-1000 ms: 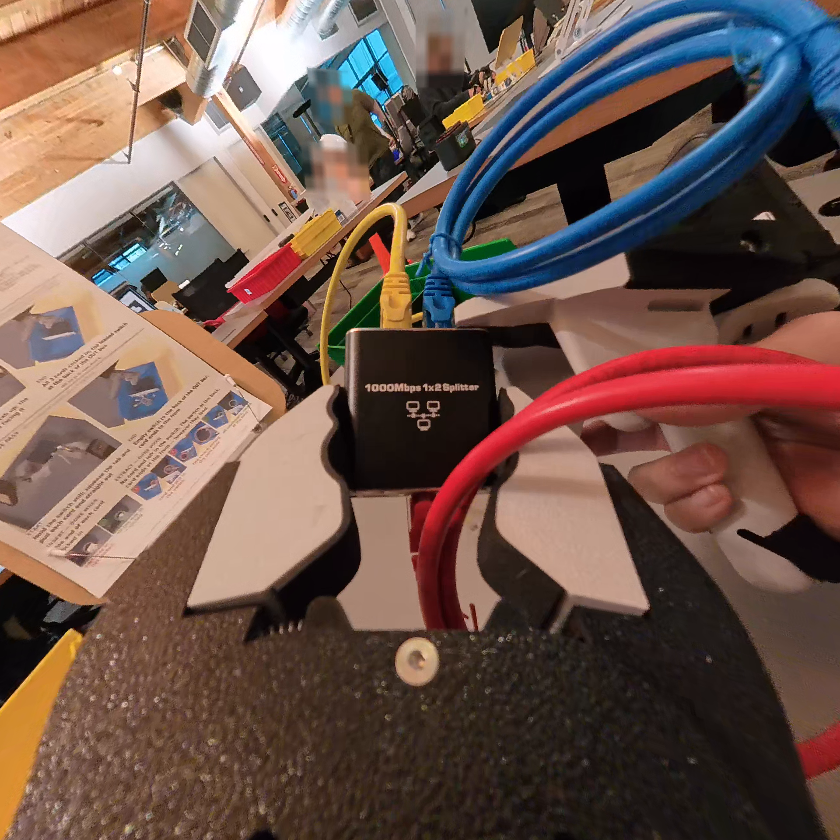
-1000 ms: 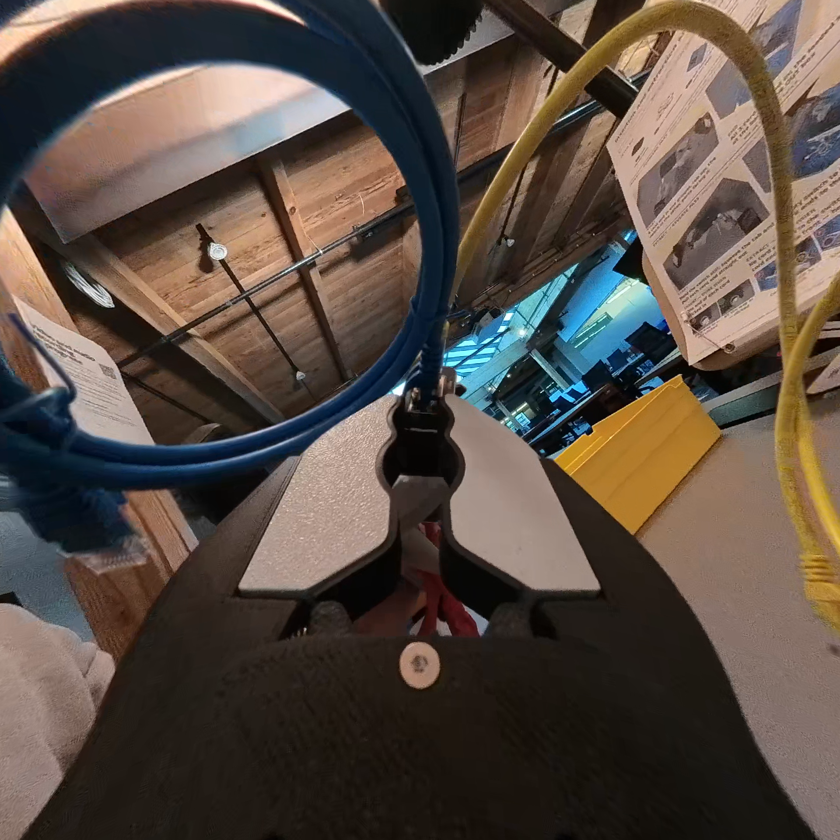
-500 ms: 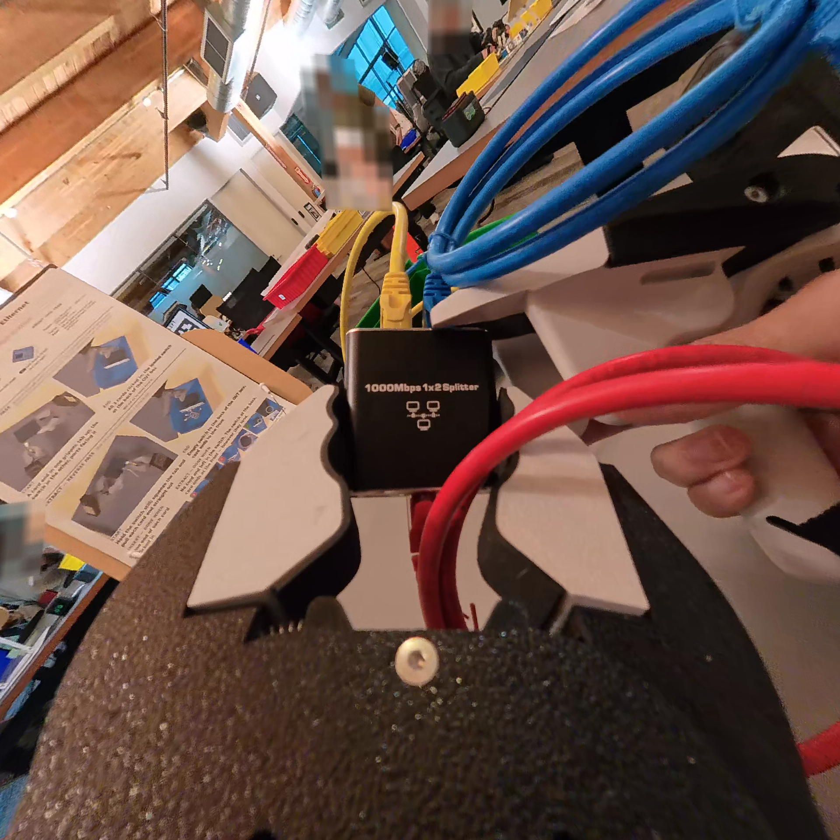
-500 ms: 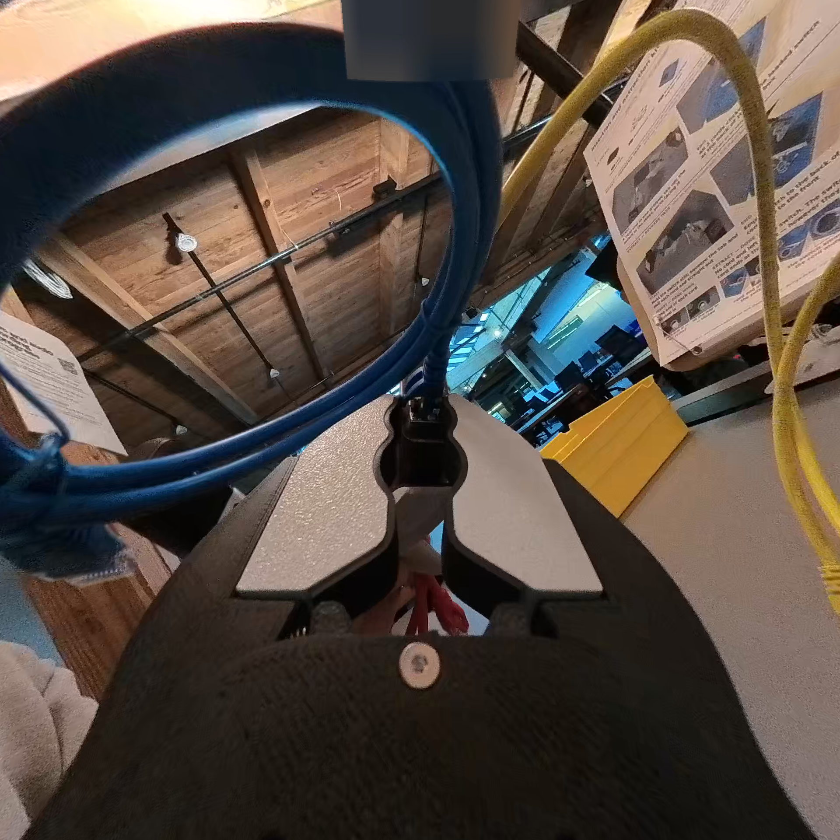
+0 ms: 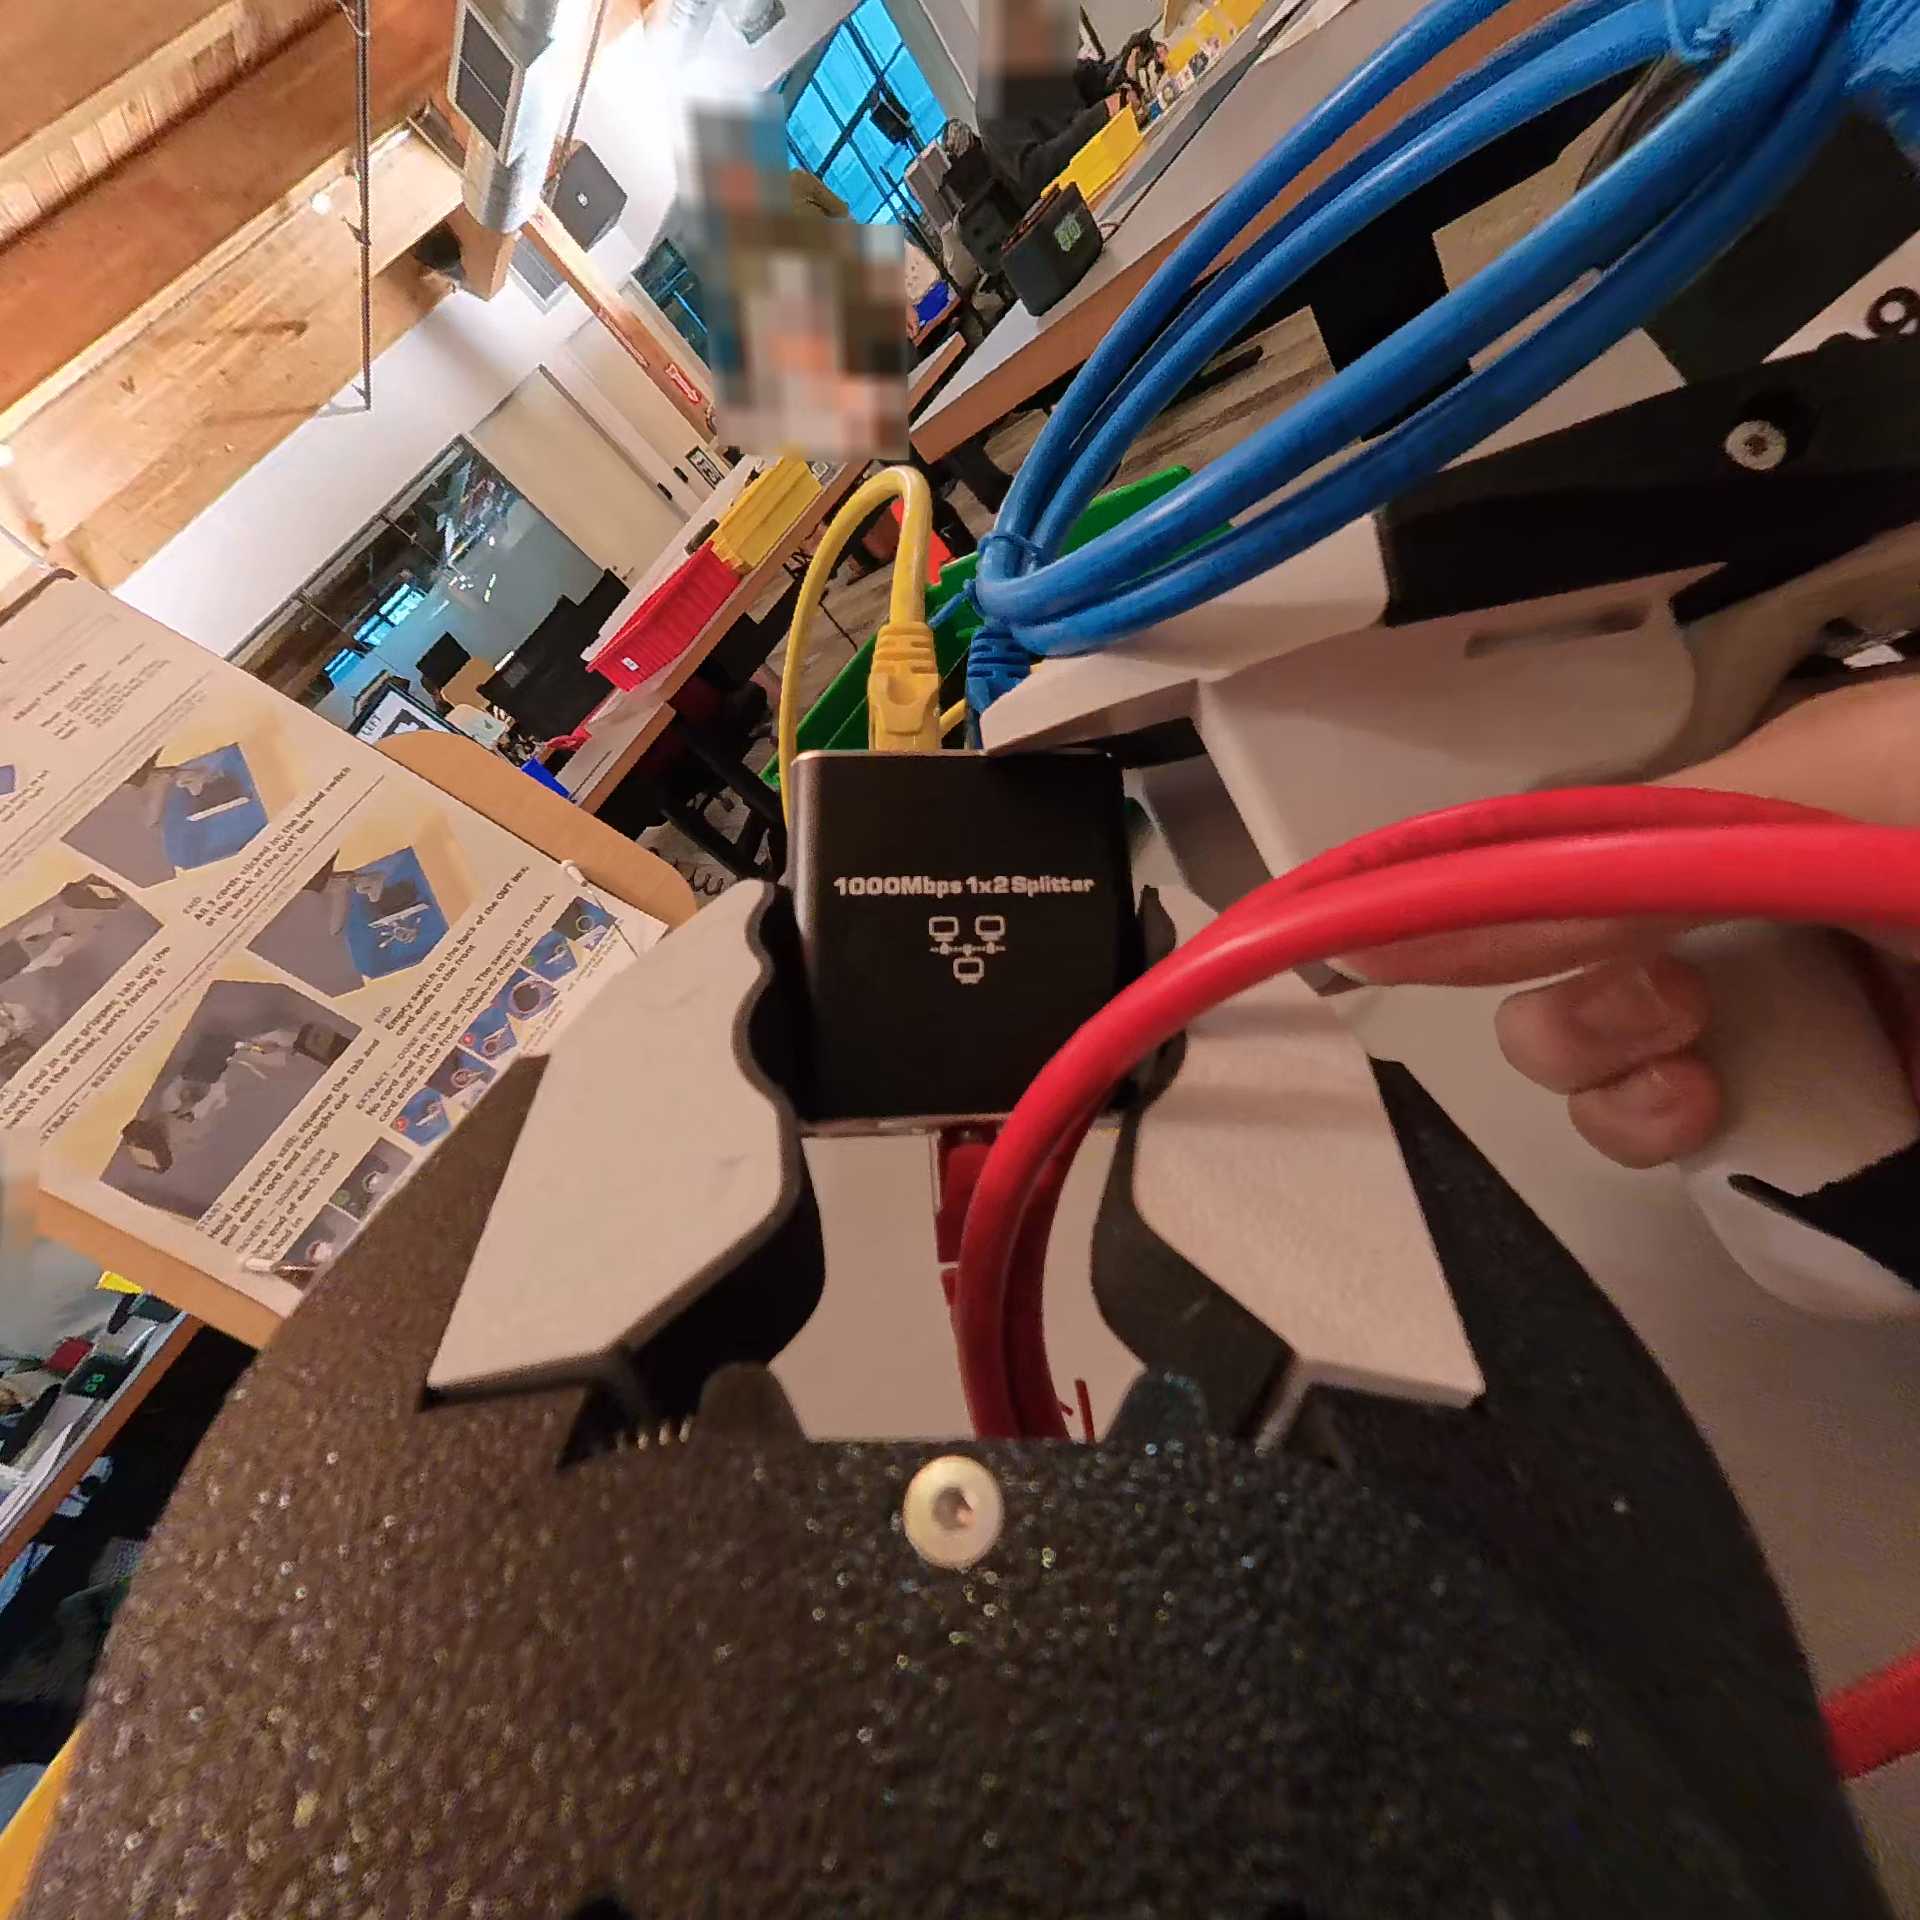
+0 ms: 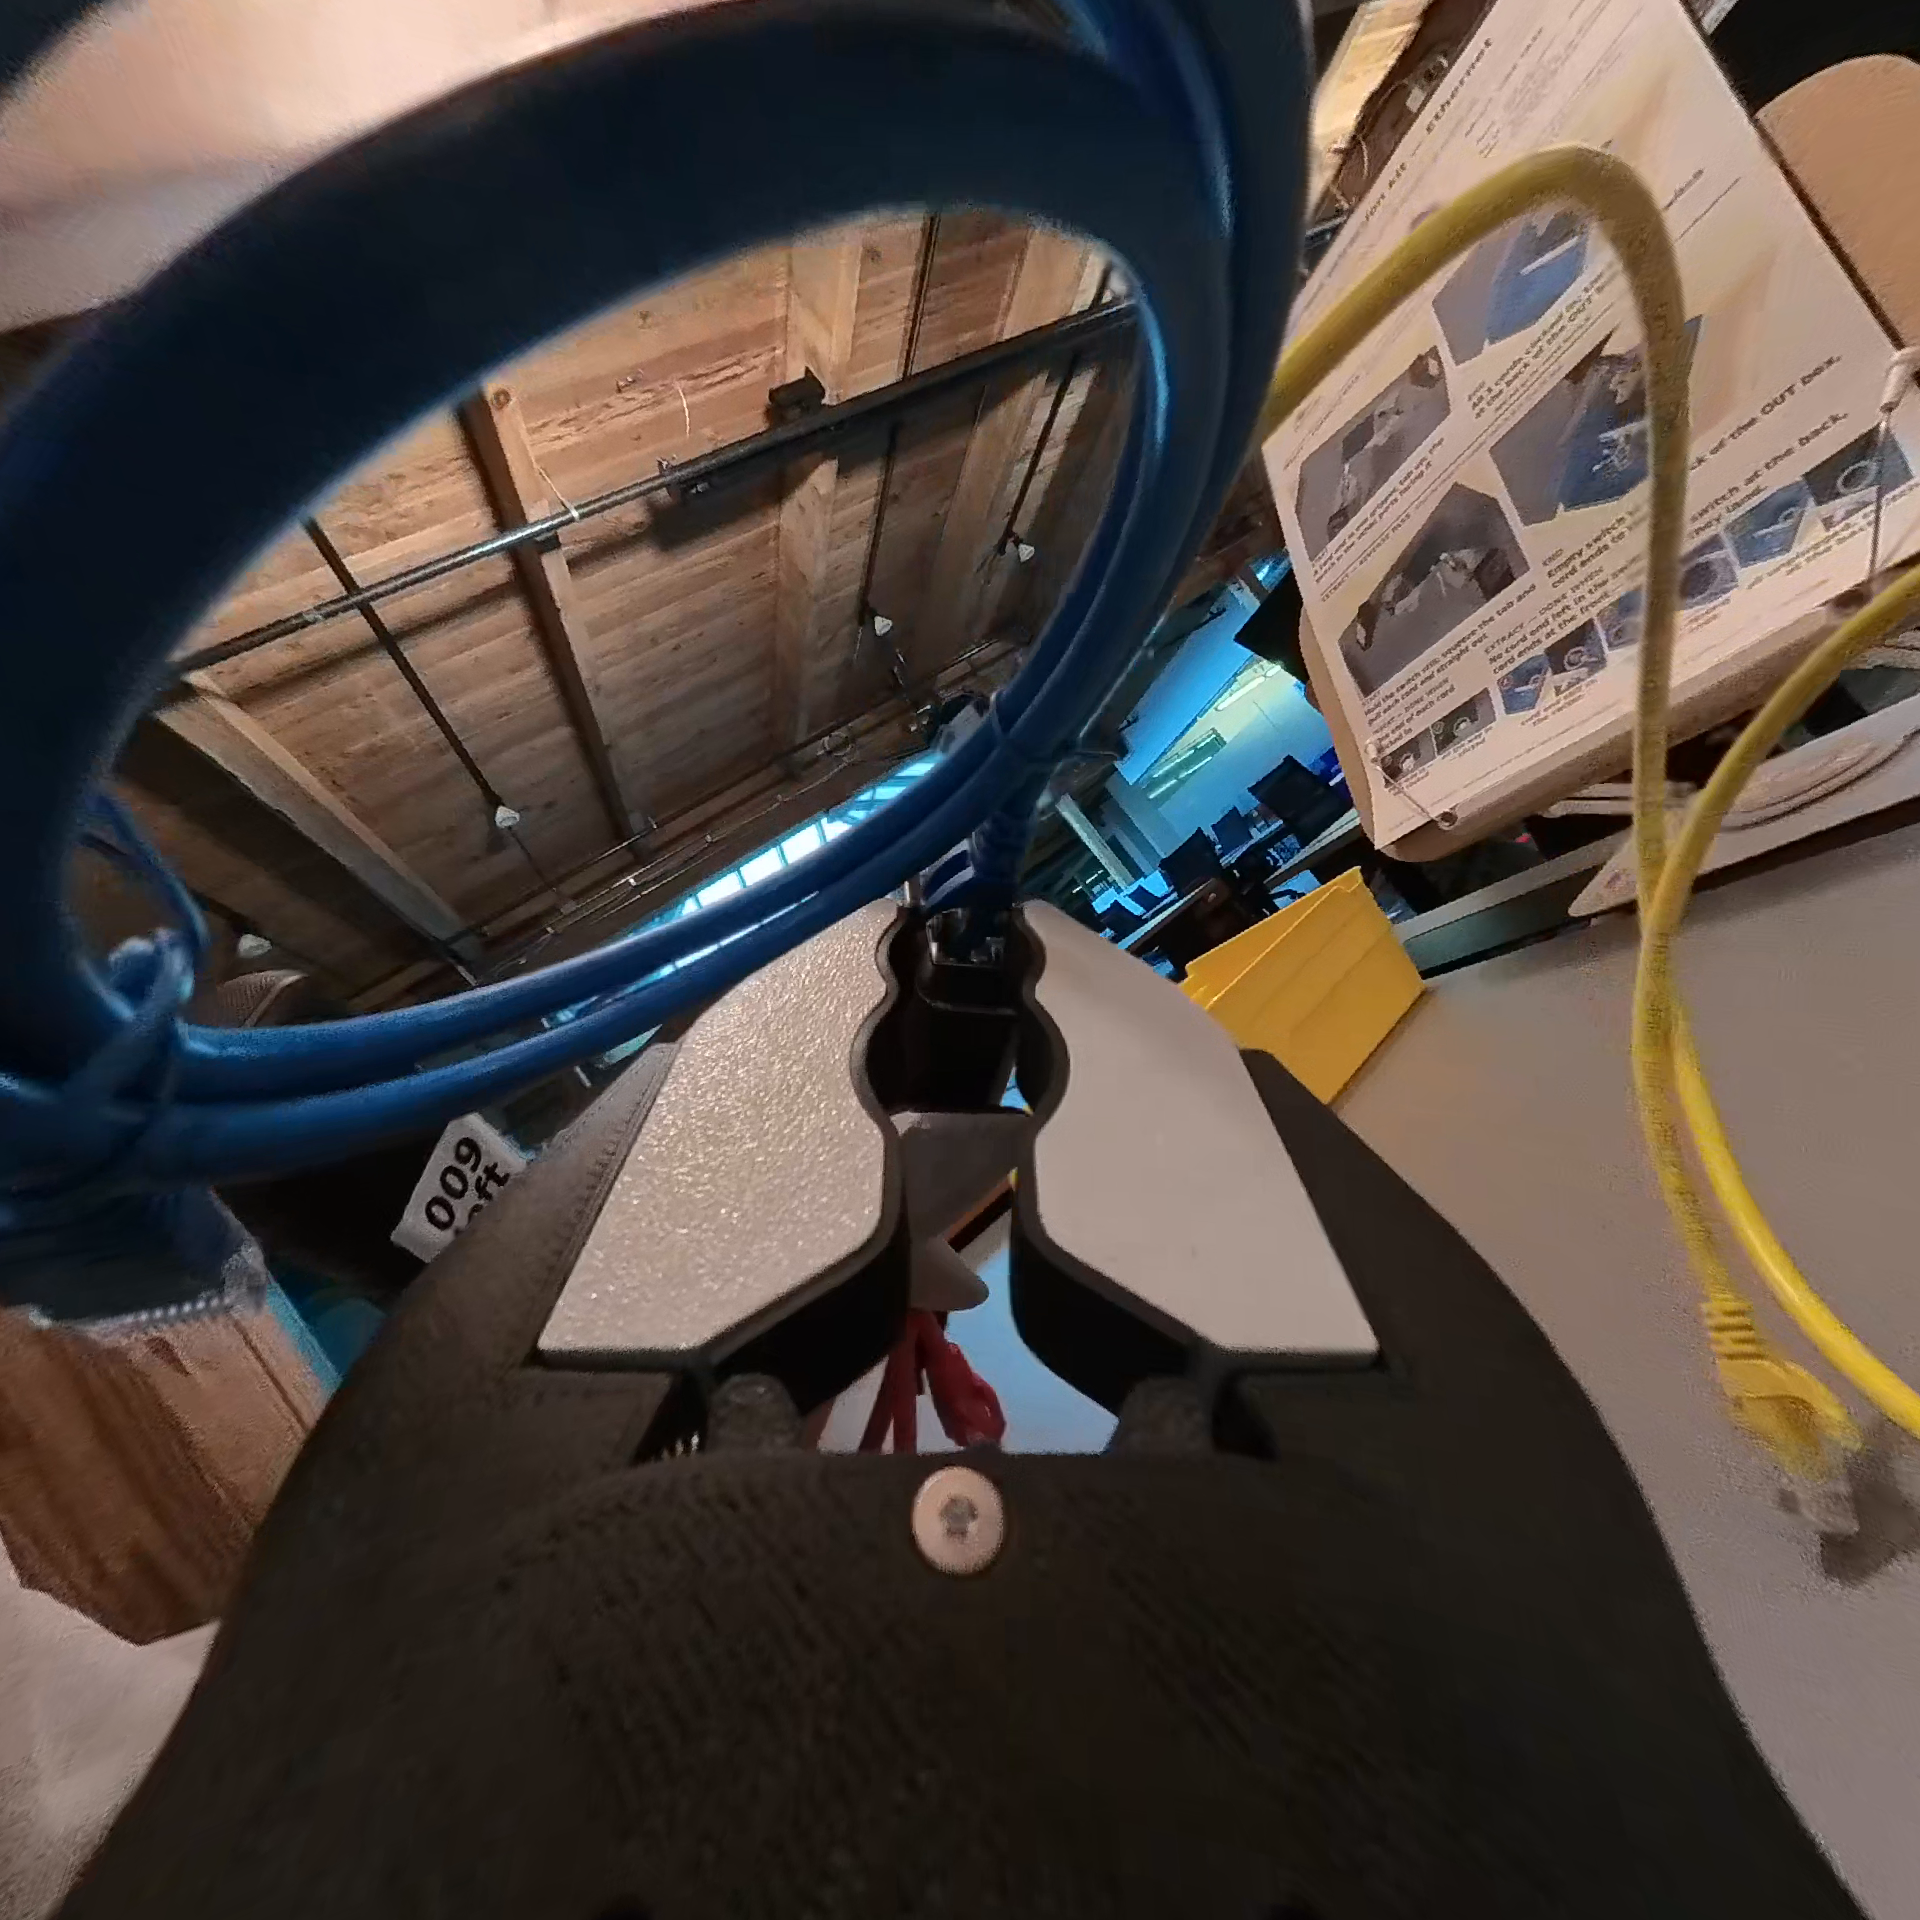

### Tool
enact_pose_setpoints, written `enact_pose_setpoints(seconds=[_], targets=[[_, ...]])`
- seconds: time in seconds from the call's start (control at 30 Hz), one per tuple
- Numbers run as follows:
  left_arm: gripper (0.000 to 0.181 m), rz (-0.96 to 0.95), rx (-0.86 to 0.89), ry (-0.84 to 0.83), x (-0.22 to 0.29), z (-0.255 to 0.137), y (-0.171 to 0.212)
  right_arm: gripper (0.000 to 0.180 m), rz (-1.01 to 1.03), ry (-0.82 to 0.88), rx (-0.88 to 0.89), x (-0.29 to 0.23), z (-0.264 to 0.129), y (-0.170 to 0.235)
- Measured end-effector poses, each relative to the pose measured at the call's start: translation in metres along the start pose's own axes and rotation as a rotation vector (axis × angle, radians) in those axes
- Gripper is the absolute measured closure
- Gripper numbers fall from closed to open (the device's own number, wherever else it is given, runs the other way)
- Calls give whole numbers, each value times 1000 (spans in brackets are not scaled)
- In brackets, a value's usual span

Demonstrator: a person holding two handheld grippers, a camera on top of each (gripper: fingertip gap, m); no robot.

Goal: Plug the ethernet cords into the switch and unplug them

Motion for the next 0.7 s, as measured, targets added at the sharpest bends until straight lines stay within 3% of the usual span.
enact_pose_setpoints(seconds=[0.27,0.37,0.53,0.7], targets=[[118,-53,21,57,5,7,5,164,-53,14,9,5,-4,0],[118,-86,63,48,7,9,8,164,23,-9,5,9,-5,0],[116,14,132,-44,11,2,10,165,153,-15,45,16,-9,-3],[118,-61,145,-19,15,0,16,165,249,-25,82,21,-12,-2]])
Point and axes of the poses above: each gripper's, where its closed fingertips meet, z out along the fingers, y out of its underside, x = y × z across the jaws, the point moved 7 cm from there along -z, back along the fingers, and after that the axes turned 8 degrees about z, right-handed, at the moved point
